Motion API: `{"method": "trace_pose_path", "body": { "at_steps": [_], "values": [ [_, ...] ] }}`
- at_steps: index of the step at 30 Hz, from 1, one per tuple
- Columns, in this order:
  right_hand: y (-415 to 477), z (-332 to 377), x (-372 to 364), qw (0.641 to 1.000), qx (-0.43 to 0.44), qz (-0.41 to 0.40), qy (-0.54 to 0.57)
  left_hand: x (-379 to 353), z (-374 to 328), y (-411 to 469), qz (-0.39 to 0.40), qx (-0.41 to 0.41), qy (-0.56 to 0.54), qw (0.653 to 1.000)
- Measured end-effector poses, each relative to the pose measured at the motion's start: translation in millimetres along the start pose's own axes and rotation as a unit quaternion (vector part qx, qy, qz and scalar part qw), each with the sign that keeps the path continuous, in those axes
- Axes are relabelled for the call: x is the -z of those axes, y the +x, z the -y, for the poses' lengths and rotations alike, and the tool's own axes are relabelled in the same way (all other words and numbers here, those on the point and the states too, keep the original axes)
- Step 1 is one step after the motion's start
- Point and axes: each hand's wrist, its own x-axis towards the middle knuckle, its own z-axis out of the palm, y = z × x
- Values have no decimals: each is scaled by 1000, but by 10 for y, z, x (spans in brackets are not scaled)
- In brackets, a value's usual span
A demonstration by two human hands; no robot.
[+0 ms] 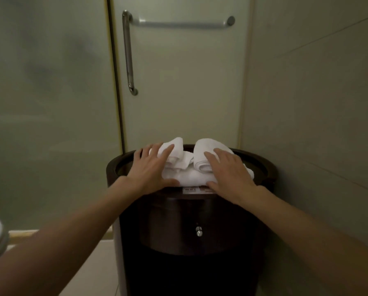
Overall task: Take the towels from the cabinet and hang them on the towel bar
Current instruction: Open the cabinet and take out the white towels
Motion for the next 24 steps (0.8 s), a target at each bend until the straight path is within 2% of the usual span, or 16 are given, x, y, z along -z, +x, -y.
{"method": "trace_pose_path", "body": {
  "at_steps": [4,7,11,17,24],
  "values": [
    [194,-130,-37,996,-11,85,-16,-5,67,210,117,-29,15,993],
    [256,-137,-108,992,-17,127,7,-76,66,236,146,-42,6,988],
    [336,-137,-165,992,-24,121,20,-132,86,269,128,-47,-6,991],
    [369,-47,-208,994,-15,104,-33,-168,0,310,93,-46,27,994],
    [374,44,-204,997,-30,60,-30,-198,-117,307,93,-27,49,994]
  ]
}}
